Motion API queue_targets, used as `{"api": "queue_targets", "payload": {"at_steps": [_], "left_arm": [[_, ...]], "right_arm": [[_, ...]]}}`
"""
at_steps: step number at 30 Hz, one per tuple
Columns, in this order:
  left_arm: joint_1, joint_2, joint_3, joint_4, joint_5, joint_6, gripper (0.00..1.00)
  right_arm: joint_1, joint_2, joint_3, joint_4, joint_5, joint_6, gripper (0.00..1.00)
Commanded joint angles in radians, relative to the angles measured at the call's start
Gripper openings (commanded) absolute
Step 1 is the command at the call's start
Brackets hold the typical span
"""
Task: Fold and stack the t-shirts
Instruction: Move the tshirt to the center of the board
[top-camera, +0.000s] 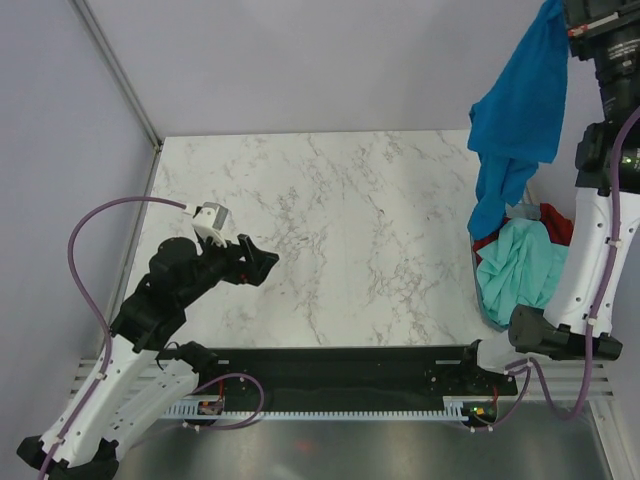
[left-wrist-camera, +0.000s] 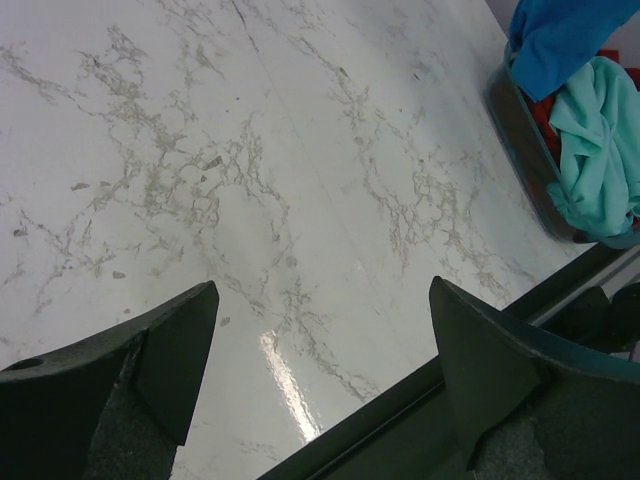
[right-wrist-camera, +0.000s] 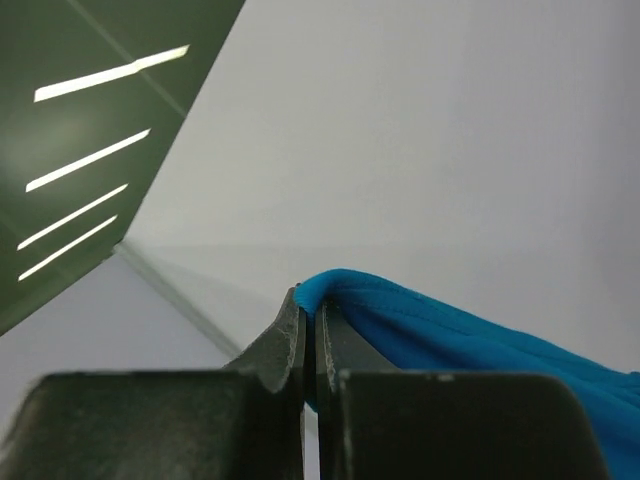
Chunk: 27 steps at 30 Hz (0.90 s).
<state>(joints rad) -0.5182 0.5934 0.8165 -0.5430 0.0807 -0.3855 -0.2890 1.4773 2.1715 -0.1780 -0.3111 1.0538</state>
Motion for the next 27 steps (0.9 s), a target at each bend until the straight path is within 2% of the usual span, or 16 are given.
{"api": "queue_targets", "payload": {"at_steps": [1,3,4,5,7,8,12,15,16,19,20,21,24,26,27], "left_arm": [[0.001,0.0,0.056,0.012,0.03,-0.05,0.94],[0.001,0.002,0.065,-0.008,0.027,-0.053,0.93],[0.003,0.006,0.075,-0.018,0.031,-0.05,0.93],[0.001,0.005,0.079,-0.035,0.033,-0.044,0.93],[0.001,0.005,0.091,-0.064,0.036,-0.021,0.93],[0.001,0.002,0.098,-0.078,0.03,-0.013,0.93],[0.001,-0.004,0.127,-0.211,-0.067,0.008,0.94],[0.001,-0.003,0.136,-0.258,-0.1,0.001,0.94],[0.001,-0.009,0.133,-0.262,-0.11,-0.009,0.94],[0.001,-0.02,0.124,-0.262,-0.116,-0.041,0.94],[0.001,-0.02,0.122,-0.261,-0.125,-0.046,0.94],[0.001,-0.012,0.118,-0.262,-0.134,-0.05,0.94],[0.001,0.023,0.115,-0.262,-0.171,-0.049,0.94],[0.001,0.08,0.127,-0.259,-0.167,-0.058,0.94],[0.001,0.1,0.133,-0.256,-0.164,-0.062,0.94]], "right_arm": [[0.138,0.043,0.141,0.021,-0.099,0.077,0.0],[0.255,0.058,0.142,-0.043,-0.041,-0.005,0.0],[0.281,0.067,0.136,-0.139,-0.001,-0.041,0.0],[0.388,0.07,0.125,-0.181,0.042,-0.081,0.0],[0.477,0.09,0.088,-0.257,0.16,-0.181,0.0],[0.564,0.106,0.094,-0.291,0.194,-0.208,0.0],[0.766,0.184,0.12,-0.419,0.378,-0.346,0.0],[0.887,0.222,0.016,-0.443,0.44,-0.388,0.0],[0.945,0.231,-0.071,-0.439,0.441,-0.411,0.0],[1.019,0.284,-0.249,-0.385,0.396,-0.426,0.01],[1.059,0.31,-0.262,-0.385,0.362,-0.457,0.06],[1.076,0.364,-0.262,-0.4,0.36,-0.48,0.21],[1.099,0.414,-0.225,-0.512,0.439,-0.532,0.48],[1.073,0.382,-0.286,-0.529,0.489,-0.54,0.56],[1.053,0.335,-0.317,-0.529,0.501,-0.538,0.56]]}}
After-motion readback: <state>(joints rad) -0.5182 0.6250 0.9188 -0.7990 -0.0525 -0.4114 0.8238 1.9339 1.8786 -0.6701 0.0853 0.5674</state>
